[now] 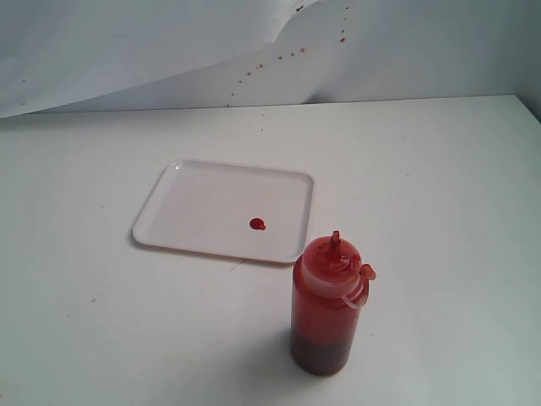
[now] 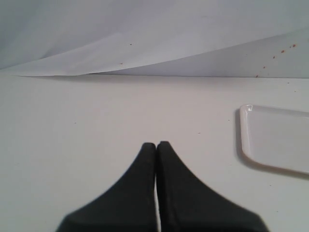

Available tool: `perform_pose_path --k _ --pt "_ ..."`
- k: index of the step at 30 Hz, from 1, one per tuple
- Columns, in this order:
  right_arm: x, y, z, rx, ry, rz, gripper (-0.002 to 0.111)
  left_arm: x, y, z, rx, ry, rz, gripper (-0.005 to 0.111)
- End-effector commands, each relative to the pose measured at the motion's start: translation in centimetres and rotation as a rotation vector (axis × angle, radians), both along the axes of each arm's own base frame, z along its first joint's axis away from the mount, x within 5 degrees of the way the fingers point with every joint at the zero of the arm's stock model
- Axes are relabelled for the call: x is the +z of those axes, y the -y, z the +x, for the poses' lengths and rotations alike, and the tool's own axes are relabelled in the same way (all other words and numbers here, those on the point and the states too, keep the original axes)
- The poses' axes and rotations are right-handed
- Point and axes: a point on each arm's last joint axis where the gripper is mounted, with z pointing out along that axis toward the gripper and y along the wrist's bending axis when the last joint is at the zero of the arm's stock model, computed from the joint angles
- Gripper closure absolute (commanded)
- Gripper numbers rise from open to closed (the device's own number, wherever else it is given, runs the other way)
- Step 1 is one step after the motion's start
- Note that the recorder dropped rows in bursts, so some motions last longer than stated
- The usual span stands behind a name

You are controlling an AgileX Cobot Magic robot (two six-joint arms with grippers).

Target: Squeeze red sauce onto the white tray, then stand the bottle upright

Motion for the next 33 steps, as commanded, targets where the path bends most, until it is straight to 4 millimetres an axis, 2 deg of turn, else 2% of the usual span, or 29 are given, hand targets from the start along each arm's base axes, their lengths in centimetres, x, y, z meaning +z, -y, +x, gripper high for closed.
perform_pose_path --k 1,11,14,28,33 --pt "-1.9 0.0 0.3 -0.01 -0.054 -0.05 0.108 0.0 0.0 0.0 0.001 0.01 -0.003 0.107" --pt "-4.4 -0.1 0.8 -0.009 -0.135 -0.058 0.108 0.0 0.0 0.0 0.002 0.01 -0.005 0.107" --pt "-5.2 0.0 0.8 -0.016 -0.223 -0.066 0.108 0.0 0.0 0.0 0.002 0.01 -0.005 0.107" --pt "-7.0 0.3 0.5 -0.038 -0.418 -0.105 0.108 0.0 0.0 0.0 0.002 0.01 -0.005 0.107" --pt "-7.1 0.6 0.5 -0.091 -0.431 -0.09 0.108 0.0 0.0 0.0 0.002 0.01 -0.005 0.107"
